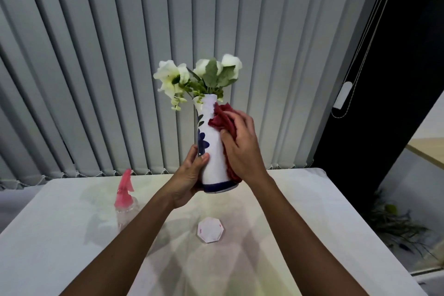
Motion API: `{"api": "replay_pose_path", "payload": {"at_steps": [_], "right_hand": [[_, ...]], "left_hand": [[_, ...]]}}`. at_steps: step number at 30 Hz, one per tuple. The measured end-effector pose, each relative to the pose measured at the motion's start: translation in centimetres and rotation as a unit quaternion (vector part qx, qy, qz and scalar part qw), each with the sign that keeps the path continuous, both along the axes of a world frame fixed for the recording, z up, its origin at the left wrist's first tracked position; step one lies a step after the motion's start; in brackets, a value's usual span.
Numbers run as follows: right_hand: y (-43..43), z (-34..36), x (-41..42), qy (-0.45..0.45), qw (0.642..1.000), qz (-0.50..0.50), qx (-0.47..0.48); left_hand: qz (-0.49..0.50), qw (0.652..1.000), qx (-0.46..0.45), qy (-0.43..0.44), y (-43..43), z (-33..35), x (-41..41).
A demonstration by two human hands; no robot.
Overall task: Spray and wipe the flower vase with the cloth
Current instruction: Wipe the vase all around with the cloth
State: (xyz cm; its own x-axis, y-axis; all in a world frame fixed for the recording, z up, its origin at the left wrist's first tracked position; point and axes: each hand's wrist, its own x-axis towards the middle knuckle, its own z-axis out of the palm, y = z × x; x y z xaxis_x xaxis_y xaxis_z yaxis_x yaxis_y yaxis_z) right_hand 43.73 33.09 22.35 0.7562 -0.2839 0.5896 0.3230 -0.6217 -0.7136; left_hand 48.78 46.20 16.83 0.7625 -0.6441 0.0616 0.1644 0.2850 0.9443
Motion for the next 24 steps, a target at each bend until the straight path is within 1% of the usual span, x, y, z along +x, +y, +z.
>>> {"api": "replay_pose_path", "payload": {"at_steps": [2,4,6,10,15,18,22,24], "right_hand": [[-0.1,-0.8,-0.3,0.008,1.000,0.003,-0.016],[0.1,-2.4,-1.0,0.017,0.998,0.030,-0.059],[0.3,-4.2,-1.8,0.025,0.995,0.045,-0.090],[1.0,-5.4,-2.2,-0.015,0.994,-0.004,-0.110],[1.0,-2.8,-0.4,-0.035,0.993,-0.033,-0.112],[0.9,-1.8,0.3,-0.028,0.996,-0.017,-0.078],[1.1,-2.9,0.5,-0.012,0.999,0.035,0.028],[1.6,-4.1,-0.1,-0.009,0.998,0.044,0.052]], "left_hand": [[0.018,1.000,-0.009,0.013,-0.2,-0.3,0.1],[0.037,0.999,-0.018,0.016,-0.3,-0.4,0.2],[0.046,0.999,-0.018,0.001,-0.1,-0.5,0.4],[0.035,0.998,0.008,-0.046,0.4,-0.4,0.9],[0.035,0.997,0.024,-0.067,0.4,0.4,0.9],[0.054,0.996,0.018,-0.072,0.4,0.6,0.8],[0.083,0.993,-0.002,-0.079,0.4,0.7,0.9],[0.092,0.993,-0.001,-0.074,0.6,0.5,1.1]]}}
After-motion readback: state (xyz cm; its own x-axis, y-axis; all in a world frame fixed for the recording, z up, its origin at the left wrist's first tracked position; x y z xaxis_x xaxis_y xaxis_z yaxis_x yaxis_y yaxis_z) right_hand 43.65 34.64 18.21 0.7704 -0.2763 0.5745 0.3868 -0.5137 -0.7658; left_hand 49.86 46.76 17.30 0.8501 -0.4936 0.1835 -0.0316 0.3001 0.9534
